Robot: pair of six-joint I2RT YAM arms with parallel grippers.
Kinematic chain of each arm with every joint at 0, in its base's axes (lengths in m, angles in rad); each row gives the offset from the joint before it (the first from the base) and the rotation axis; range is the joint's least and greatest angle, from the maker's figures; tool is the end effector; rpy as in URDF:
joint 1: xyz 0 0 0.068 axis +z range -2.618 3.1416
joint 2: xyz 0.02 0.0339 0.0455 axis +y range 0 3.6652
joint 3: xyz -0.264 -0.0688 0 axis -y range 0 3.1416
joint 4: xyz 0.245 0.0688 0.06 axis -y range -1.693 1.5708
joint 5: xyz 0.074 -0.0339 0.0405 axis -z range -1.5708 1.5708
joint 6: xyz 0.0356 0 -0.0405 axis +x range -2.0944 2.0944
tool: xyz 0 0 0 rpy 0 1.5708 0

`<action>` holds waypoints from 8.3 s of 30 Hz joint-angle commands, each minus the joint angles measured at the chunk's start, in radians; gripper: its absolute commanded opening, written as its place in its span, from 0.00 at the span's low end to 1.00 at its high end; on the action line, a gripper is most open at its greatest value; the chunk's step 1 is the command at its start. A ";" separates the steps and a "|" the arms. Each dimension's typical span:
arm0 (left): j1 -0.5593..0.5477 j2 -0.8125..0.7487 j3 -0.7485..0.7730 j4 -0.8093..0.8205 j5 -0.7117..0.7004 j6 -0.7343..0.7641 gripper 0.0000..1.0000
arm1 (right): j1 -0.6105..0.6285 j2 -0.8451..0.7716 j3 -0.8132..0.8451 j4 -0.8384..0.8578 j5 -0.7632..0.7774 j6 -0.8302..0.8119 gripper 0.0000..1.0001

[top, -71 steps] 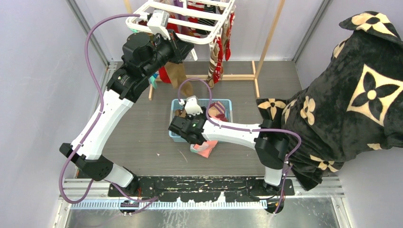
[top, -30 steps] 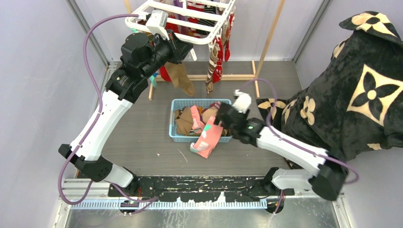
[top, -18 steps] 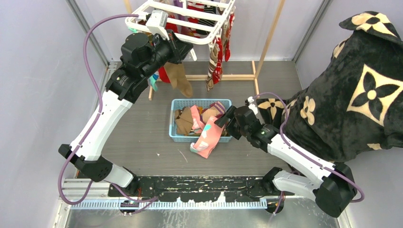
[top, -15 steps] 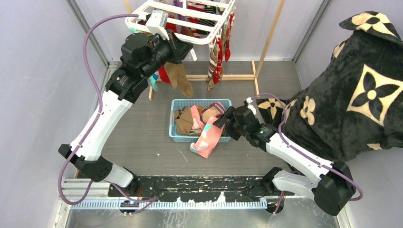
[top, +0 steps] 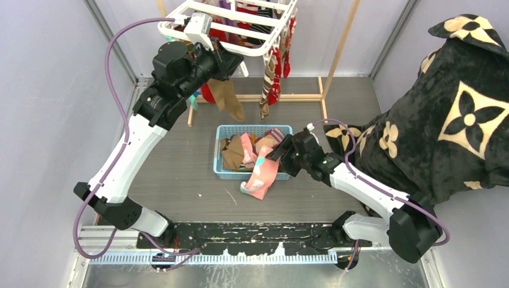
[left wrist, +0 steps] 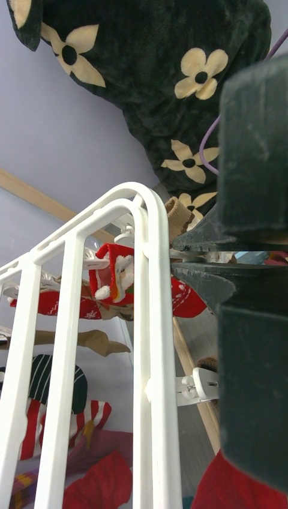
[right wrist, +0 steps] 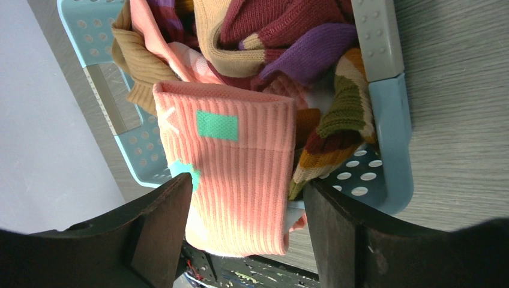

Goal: Clip the socks to the hanger
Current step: Pick up the sock from the bin, then clamp the sock onto the hanger, then reset both arms

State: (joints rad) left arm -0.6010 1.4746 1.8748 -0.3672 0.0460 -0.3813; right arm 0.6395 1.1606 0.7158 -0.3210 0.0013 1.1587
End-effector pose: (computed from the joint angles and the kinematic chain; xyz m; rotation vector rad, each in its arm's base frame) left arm 0.2518 -0.1746 0.5306 0.2125 1.5808 -0.8096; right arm 0.1932 0.1436 0.2284 0.6456 2.4282 0.8363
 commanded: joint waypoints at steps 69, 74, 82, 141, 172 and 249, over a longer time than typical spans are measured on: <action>0.003 -0.035 0.003 0.002 -0.003 0.019 0.00 | -0.116 -0.074 -0.083 0.675 -0.239 -0.104 0.04; 0.004 -0.031 0.009 -0.002 -0.002 0.021 0.00 | -0.112 -0.171 0.063 0.498 -0.169 -0.321 0.01; 0.003 -0.028 0.034 -0.023 0.017 -0.002 0.00 | -0.099 -0.215 0.195 0.565 -0.210 -0.684 0.01; 0.001 -0.023 0.003 -0.005 -0.083 -0.031 0.00 | 0.397 0.174 0.449 1.103 0.589 -1.501 0.01; 0.497 -0.215 -0.189 -0.380 0.406 0.144 1.00 | 0.060 -0.099 0.243 0.586 0.587 -0.947 1.00; 0.635 0.078 -1.505 1.304 0.050 0.326 1.00 | -0.610 0.396 -0.367 1.285 0.453 -0.982 1.00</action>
State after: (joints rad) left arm 0.0349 1.5761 0.3439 0.9047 0.0978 -0.0727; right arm 0.0353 1.5688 0.3241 0.9367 0.4644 0.1864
